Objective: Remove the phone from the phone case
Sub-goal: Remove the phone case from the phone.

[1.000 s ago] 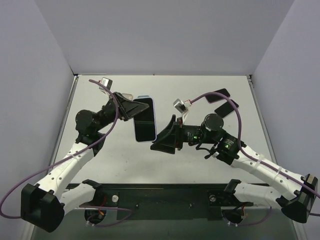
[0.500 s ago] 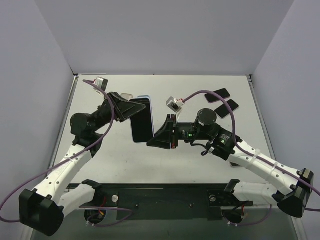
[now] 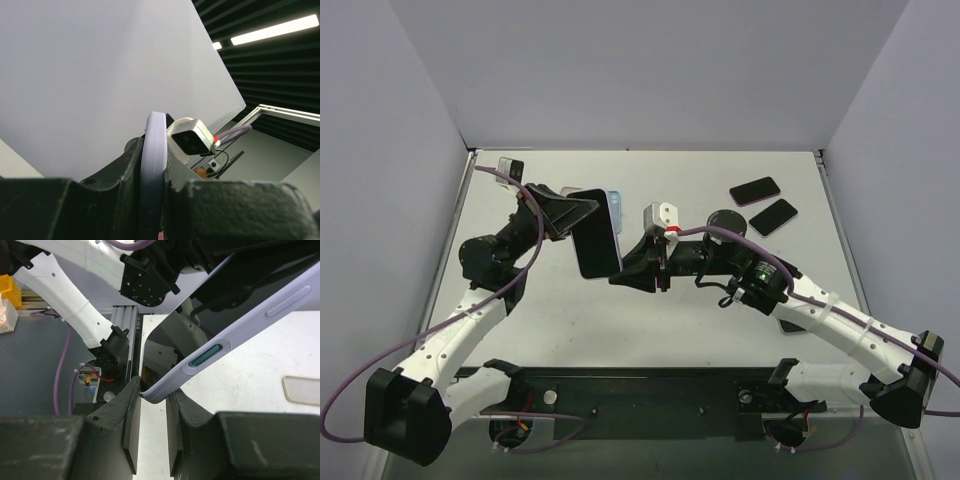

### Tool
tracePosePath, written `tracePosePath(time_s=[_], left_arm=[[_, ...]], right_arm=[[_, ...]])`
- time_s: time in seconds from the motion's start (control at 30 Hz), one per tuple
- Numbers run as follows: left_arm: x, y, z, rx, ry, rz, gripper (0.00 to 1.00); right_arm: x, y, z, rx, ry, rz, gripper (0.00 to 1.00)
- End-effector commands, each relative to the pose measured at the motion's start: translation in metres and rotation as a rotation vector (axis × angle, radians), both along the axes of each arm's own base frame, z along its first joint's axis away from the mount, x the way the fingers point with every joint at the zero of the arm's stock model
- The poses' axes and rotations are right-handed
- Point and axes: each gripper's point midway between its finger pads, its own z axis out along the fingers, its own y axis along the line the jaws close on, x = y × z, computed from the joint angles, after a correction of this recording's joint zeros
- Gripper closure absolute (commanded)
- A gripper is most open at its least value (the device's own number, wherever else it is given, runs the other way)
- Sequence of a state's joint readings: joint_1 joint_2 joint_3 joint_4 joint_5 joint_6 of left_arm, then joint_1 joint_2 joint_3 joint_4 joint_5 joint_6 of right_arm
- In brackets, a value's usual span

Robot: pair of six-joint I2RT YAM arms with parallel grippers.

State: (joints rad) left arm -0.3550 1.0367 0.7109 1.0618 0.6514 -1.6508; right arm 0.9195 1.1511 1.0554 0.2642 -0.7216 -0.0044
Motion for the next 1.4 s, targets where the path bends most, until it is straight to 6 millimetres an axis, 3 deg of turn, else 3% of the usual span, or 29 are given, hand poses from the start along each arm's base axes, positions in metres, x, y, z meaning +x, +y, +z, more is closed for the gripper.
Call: tracePosePath(time_s=[0.0,0.17,0.4,0.57,0.67,0.73,0.8,0.83,0.87,0.9,0.93,1.07,1.13,1.23,1.37], left_arm=[[-0.072,0.012,0.052,-0.197,0.005,-0.317,1.0],[-0.069,0.0,0.041,-0.169,0.069,-0.371,1.0],[-0.07,-0.006,0.034,-0.109,0.076,-0.389,1.0],[-0.067,-0.01,0.025,-0.081,0.096,-0.389,1.0],[-0.064,-0.01,0.024,-0.097,0.099,-0.371,1.0],[-0.058,-0.006,0.025,-0.134,0.094,-0.332,1.0],[-0.045,-0.003,0.021,-0.149,0.088,-0.262,1.0],[-0.035,-0.005,0.015,-0.123,0.112,-0.227,1.0],[-0.025,-0.005,0.012,-0.087,0.073,-0.156,1.0],[-0.009,-0.008,0.001,-0.035,0.085,-0.086,1.0],[-0.001,-0.006,-0.003,-0.016,0.085,-0.042,1.0],[0.042,0.0,-0.021,0.068,0.09,0.136,1.0],[0.056,0.003,-0.027,0.077,0.082,0.192,1.0],[0.072,0.001,-0.035,0.09,0.079,0.217,1.0],[0.081,-0.001,-0.045,0.067,0.104,0.208,1.0]], right_arm=[[0.073,-0.001,-0.022,-0.115,-0.205,-0.197,1.0],[0.087,-0.002,-0.034,-0.218,-0.283,-0.205,1.0],[0.085,0.016,-0.014,-0.2,-0.322,-0.149,1.0],[0.1,0.026,-0.004,-0.186,-0.315,-0.194,1.0],[0.116,0.021,0.007,-0.104,-0.164,-0.333,1.0],[0.129,0.005,0.001,-0.094,-0.035,-0.476,1.0],[0.118,-0.01,-0.022,-0.134,0.064,-0.527,0.83],[0.11,-0.02,-0.041,-0.162,0.104,-0.552,0.67],[0.102,-0.023,-0.045,-0.148,0.169,-0.563,0.61],[0.093,-0.032,-0.057,-0.156,0.203,-0.574,0.39],[0.087,-0.035,-0.06,-0.142,0.266,-0.596,0.3],[0.065,-0.065,-0.084,-0.151,0.465,-0.695,0.28],[0.055,-0.077,-0.082,-0.119,0.553,-0.726,0.28],[0.033,-0.071,-0.055,-0.02,0.673,-0.638,0.27],[0.017,-0.052,-0.006,0.173,0.832,-0.488,0.38]])
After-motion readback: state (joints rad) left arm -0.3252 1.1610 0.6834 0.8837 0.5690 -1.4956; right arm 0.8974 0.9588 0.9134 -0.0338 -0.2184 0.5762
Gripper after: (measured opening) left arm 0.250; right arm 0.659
